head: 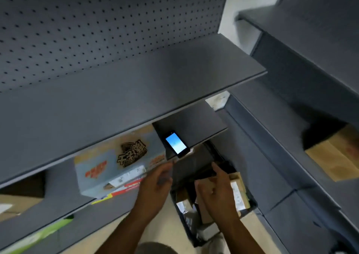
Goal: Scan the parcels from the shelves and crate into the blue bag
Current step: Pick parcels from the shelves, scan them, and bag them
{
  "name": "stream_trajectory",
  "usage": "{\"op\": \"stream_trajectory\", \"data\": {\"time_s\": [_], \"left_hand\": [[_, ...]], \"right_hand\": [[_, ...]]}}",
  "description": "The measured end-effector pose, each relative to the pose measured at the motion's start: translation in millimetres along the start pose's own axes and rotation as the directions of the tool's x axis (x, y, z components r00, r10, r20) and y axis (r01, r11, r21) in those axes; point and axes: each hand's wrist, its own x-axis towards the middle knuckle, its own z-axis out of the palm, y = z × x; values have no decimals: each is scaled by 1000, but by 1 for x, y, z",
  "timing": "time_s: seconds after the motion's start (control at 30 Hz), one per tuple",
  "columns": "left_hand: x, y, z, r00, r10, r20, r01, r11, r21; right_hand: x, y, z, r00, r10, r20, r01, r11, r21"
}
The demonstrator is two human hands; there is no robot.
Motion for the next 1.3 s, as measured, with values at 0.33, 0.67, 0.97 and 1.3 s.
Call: {"op": "stream_trajectory", "data": {"time_s": [0.33,0.67,0.97,1.3], "left_hand": [[50,-43,27,995,-90,-48,93,993,76],[122,-101,10,1000,21,-15,-18,985,172],[123,-134,16,998,53,-21,-49,987,152],[126,-135,101,997,78,-11,-77,995,63]], "right_hand": [[112,52,58,987,-46,157,88,957,-277],[227,71,189,989,-98,113,144,831,-538],[268,83,224,994,-105,4,81,742,-666],[278,94,199,992,-104,66,122,786,-606]]}}
